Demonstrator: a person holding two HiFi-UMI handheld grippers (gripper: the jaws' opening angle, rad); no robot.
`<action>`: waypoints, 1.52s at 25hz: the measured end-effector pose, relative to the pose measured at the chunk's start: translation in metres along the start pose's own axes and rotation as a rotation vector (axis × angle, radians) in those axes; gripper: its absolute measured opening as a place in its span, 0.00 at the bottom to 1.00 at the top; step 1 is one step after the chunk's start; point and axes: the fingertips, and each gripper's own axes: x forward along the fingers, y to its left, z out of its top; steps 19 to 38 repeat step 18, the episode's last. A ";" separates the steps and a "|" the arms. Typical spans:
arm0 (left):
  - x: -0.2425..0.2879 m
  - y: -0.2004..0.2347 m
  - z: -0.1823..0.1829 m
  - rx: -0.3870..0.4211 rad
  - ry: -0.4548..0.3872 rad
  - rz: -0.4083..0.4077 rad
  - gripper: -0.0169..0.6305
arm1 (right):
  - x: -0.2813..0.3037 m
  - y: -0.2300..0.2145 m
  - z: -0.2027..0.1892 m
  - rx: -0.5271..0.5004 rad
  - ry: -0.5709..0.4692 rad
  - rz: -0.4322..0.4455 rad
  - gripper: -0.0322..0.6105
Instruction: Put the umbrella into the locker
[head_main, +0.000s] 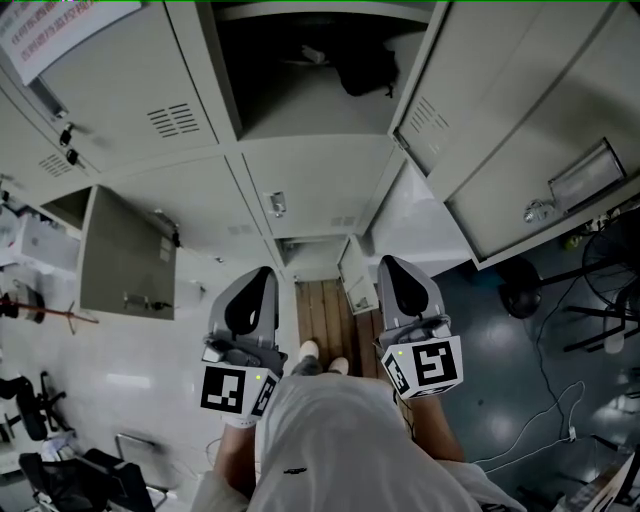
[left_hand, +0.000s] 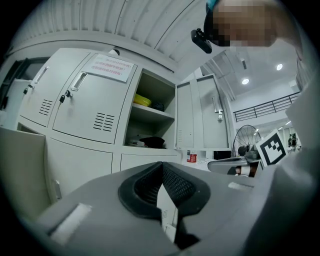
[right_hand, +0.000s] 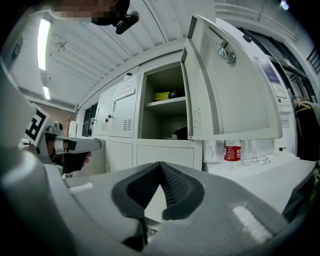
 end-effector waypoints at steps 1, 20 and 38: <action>0.000 0.000 -0.001 -0.001 0.001 0.000 0.05 | 0.000 0.000 0.000 -0.002 0.001 0.002 0.05; 0.007 -0.011 -0.012 -0.020 0.019 -0.017 0.05 | -0.002 -0.002 0.006 -0.005 -0.027 0.025 0.05; 0.007 -0.011 -0.012 -0.020 0.019 -0.017 0.05 | -0.002 -0.002 0.006 -0.005 -0.027 0.025 0.05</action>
